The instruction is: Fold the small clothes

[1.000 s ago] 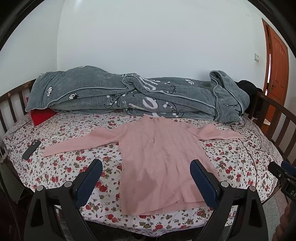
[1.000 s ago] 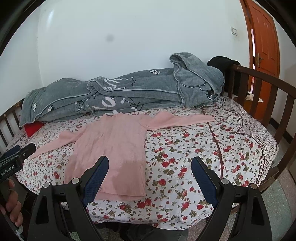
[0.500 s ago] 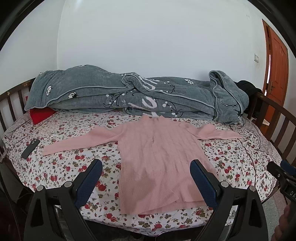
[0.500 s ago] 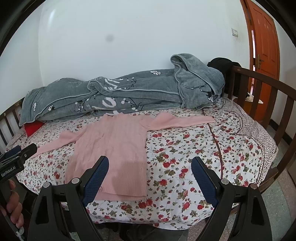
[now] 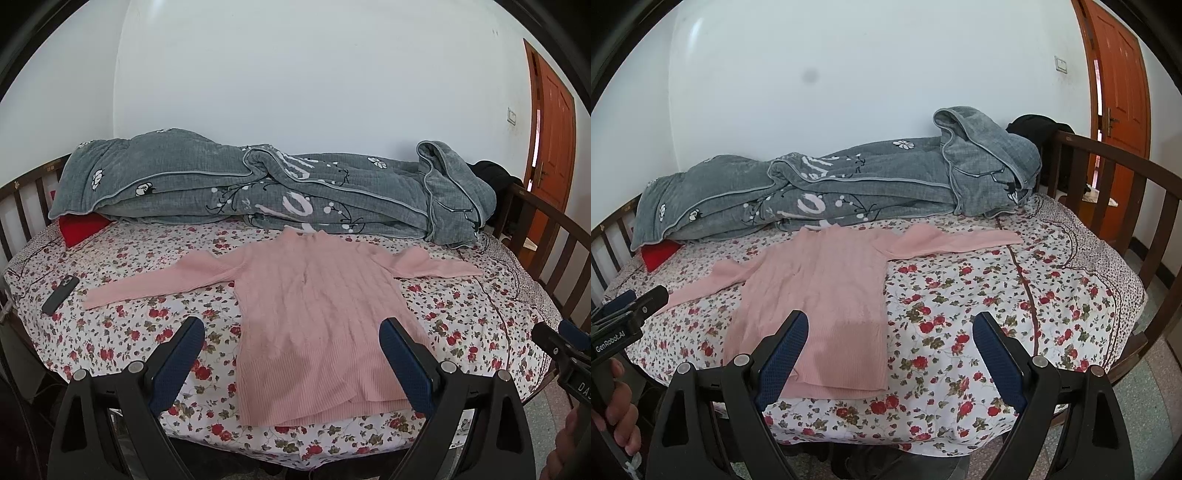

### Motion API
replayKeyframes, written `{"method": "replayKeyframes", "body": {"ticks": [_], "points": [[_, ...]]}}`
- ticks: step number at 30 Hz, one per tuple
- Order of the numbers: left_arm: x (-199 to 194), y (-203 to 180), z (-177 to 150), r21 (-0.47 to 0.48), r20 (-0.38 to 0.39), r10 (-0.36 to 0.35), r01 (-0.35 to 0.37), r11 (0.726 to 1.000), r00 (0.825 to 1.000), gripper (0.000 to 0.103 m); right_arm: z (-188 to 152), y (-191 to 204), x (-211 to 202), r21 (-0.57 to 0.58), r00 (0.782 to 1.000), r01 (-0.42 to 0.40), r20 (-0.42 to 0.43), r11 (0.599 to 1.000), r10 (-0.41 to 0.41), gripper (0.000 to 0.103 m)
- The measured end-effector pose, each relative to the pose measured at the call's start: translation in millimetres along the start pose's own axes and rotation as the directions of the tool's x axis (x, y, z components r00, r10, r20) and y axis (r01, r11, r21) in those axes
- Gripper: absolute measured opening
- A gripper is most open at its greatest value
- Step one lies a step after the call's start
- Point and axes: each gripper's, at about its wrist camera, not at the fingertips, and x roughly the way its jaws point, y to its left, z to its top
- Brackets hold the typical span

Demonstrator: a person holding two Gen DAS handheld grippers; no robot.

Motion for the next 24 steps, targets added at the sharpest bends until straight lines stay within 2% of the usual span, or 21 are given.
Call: {"method": "replayKeyframes", "body": {"ticks": [24], "points": [[1.5, -1.1, -2.7, 0.009, 0.003, -0.003, 0.003, 1.0, 1.0, 0.096, 2.2, 1.9, -4.5, 0.013, 1.0, -0.007, 0.013, 1.0, 0.007, 0.09]]}}
